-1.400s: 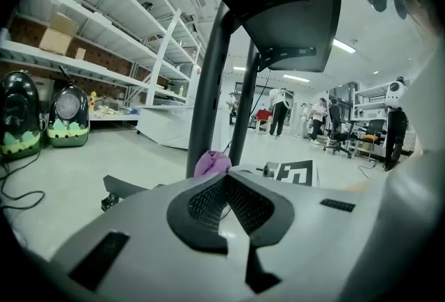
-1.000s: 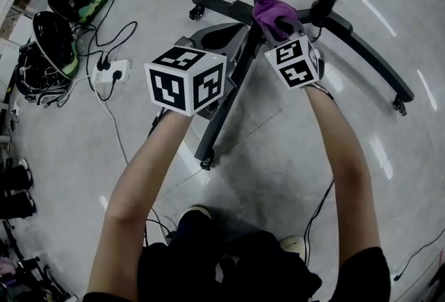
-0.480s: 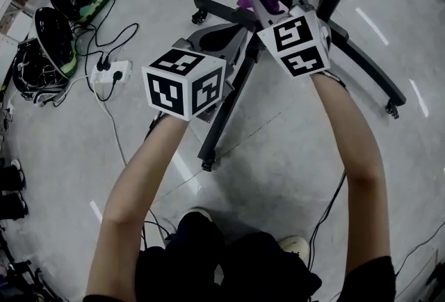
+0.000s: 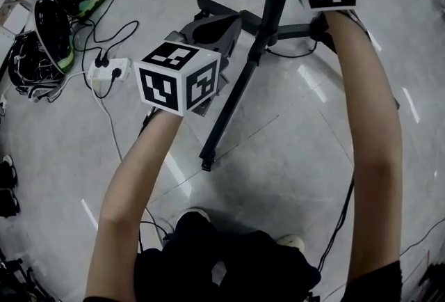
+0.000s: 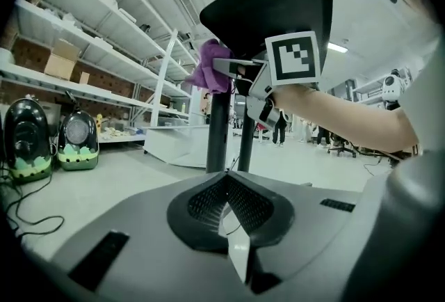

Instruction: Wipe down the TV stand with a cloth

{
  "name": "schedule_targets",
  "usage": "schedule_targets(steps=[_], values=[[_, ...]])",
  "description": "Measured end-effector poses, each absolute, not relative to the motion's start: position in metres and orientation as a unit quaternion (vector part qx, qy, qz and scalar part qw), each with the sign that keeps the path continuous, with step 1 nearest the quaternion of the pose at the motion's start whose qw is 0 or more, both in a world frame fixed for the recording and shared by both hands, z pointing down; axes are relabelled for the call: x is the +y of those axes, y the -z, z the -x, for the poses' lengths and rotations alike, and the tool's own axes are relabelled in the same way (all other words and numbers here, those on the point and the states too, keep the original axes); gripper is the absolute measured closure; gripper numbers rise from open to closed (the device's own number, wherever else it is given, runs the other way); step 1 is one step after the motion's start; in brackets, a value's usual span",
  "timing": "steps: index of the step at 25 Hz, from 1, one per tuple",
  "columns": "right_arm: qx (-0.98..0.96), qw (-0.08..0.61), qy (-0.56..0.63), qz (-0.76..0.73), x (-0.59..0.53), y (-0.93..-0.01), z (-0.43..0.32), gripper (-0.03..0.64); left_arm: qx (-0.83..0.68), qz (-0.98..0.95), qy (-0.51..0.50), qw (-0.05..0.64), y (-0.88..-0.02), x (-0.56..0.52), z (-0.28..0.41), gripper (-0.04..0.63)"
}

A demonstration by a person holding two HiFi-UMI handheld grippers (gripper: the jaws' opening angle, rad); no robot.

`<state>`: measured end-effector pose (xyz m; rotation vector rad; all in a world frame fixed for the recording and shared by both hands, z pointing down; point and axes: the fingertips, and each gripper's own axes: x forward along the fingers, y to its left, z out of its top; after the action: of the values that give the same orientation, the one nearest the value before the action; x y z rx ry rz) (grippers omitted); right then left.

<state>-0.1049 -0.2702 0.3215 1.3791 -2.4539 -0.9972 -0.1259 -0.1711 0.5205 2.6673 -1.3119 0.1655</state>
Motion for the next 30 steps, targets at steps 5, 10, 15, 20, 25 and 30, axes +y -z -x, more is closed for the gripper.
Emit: schedule_targets(steps=[5, 10, 15, 20, 25, 30], values=[[-0.814, 0.096, 0.331, -0.467, -0.282, -0.332, 0.108, 0.543, -0.445, -0.89, -0.048, 0.087, -0.519, -0.171, 0.142, 0.589], [-0.81, 0.143, 0.326, -0.466, -0.284, -0.377, 0.108, 0.543, -0.451, -0.885, -0.056, 0.097, -0.532, -0.172, 0.147, 0.589], [-0.812, 0.167, 0.301, -0.471, -0.283, -0.428, 0.1, 0.543, -0.445, -0.888, -0.064, 0.095, -0.541, -0.17, 0.139, 0.589], [-0.817, 0.197, 0.273, -0.469, -0.283, -0.48, 0.098, 0.543, -0.442, -0.888, -0.074, 0.098, -0.549, -0.17, 0.133, 0.589], [-0.823, 0.216, 0.244, -0.466, -0.284, -0.521, 0.096, 0.543, -0.44, -0.888, -0.083, 0.102, -0.56, -0.172, 0.132, 0.589], [-0.831, 0.235, 0.206, -0.46, -0.284, -0.565, 0.094, 0.543, -0.436, -0.888, -0.091, 0.112, -0.573, -0.173, 0.129, 0.589]])
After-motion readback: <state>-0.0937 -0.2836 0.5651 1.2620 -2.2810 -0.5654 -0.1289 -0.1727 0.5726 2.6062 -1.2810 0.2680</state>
